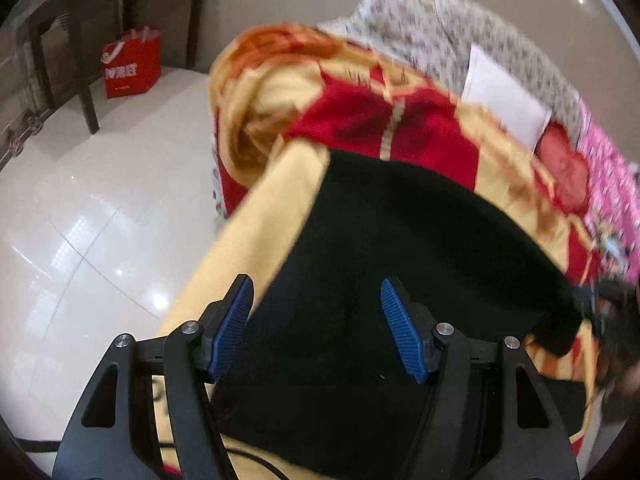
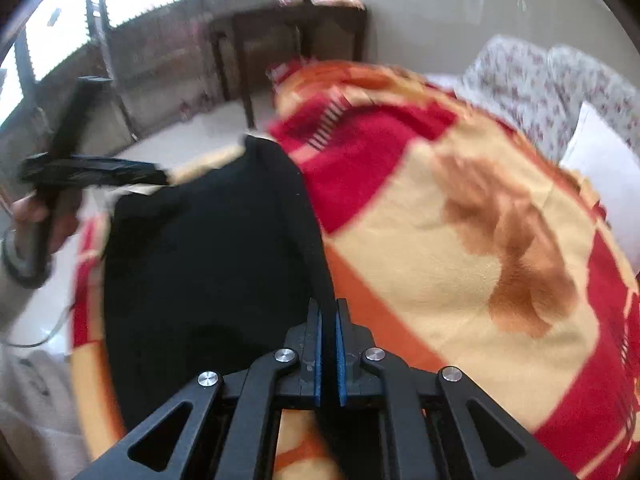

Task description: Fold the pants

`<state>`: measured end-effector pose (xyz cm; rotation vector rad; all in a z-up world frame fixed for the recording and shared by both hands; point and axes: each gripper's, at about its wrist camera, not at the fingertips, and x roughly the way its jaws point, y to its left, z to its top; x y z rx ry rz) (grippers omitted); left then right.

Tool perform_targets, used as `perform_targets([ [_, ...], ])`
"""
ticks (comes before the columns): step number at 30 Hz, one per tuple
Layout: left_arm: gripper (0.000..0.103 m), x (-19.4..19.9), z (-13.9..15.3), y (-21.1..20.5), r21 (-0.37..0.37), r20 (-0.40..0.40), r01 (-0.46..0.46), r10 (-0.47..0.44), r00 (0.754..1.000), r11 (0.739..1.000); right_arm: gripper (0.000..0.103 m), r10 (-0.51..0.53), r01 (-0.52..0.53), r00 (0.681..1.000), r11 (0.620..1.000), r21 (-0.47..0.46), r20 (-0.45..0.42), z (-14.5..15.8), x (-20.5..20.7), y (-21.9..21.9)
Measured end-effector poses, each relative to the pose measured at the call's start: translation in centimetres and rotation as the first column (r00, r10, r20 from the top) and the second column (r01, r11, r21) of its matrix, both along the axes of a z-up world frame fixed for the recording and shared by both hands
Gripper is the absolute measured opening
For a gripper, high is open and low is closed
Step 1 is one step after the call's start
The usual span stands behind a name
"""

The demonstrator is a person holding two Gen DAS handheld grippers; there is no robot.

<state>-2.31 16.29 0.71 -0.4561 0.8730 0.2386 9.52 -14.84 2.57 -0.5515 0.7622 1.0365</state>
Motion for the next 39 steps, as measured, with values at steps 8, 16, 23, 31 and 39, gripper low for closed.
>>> perform_targets([
  [8,0.075,-6.2,4.4,2.1,-0.041,0.139,-0.087,0.092,0.986,0.995,0.005,0.088,-0.087,0.991,0.996,0.013,-0.105,-3.6,-14.3,-1.1],
  [16,0.075,-5.4,1.9,-1.1,-0.019,0.050,0.009,-0.008,0.999,1.000,0.032,-0.072,0.090,0.978,0.992,0.086,-0.194,-5.9,-15.5,-2.2],
  [23,0.075,-3.2,-0.8,-5.7,0.072,-0.017,0.115,-0.114,0.993,0.991,0.038,-0.217,0.262,0.953,0.939,0.220,-0.210,-1.9,-12.0,-3.1],
  [31,0.075,-1.9,-2.9,-7.2,0.150,-0.066,0.143,-0.134,0.989,0.978,0.008,-0.345,0.406,0.875,0.905,0.129,-0.339,-6.0,-4.5,-0.9],
  [39,0.075,-1.2,-4.6,-7.6,0.208,-0.102,0.138,-0.119,0.988,0.968,0.007,-0.416,0.441,0.883,0.894,0.076,-0.219,-6.7,-3.6,-0.4],
])
